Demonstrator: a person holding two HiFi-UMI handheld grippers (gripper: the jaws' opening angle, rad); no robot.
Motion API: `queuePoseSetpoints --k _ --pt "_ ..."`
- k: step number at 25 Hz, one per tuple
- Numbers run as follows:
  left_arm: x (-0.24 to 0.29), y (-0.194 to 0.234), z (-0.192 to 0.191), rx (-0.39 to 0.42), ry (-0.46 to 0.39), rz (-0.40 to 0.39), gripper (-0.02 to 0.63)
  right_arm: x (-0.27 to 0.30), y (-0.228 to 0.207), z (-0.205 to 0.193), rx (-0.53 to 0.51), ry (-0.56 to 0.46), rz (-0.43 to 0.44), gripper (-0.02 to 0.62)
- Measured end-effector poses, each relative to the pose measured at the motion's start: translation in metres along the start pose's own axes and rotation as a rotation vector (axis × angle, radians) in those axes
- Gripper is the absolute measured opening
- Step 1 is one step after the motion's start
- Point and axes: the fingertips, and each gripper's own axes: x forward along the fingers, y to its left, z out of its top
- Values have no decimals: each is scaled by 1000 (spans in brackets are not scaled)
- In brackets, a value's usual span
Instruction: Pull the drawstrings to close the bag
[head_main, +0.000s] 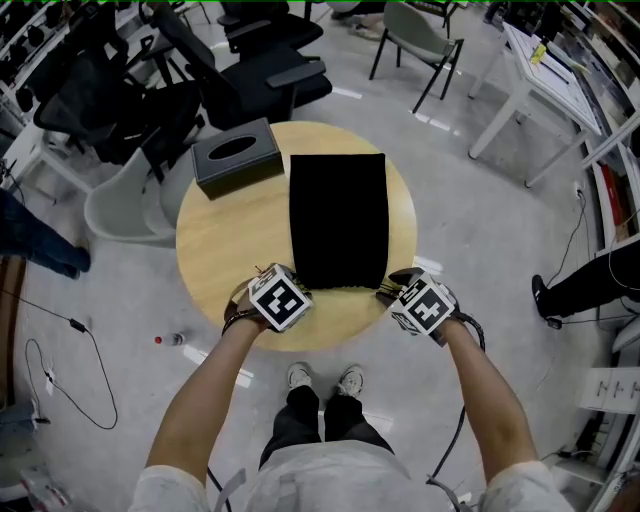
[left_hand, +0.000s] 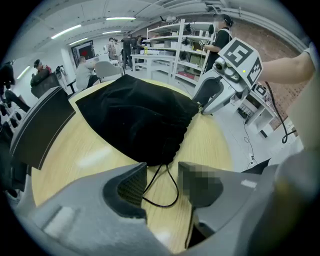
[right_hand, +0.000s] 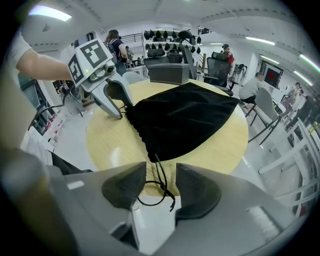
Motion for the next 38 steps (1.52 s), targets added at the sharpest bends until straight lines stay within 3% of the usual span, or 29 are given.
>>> queuePoseSetpoints --k 9,28,33,38 --pt "1 0 -3 -41 40 7 191 1 4 0 -21 2 17 152" --pt "-3 2 -3 -69 44 1 12 0 2 -2 -14 5 17 60" --pt "-2 4 -5 -102 19 -4 8 0 0 0 3 -6 -1 42" --pt "-2 4 -4 -74 -4 28 6 2 -1 0 22 -20 -17 18"
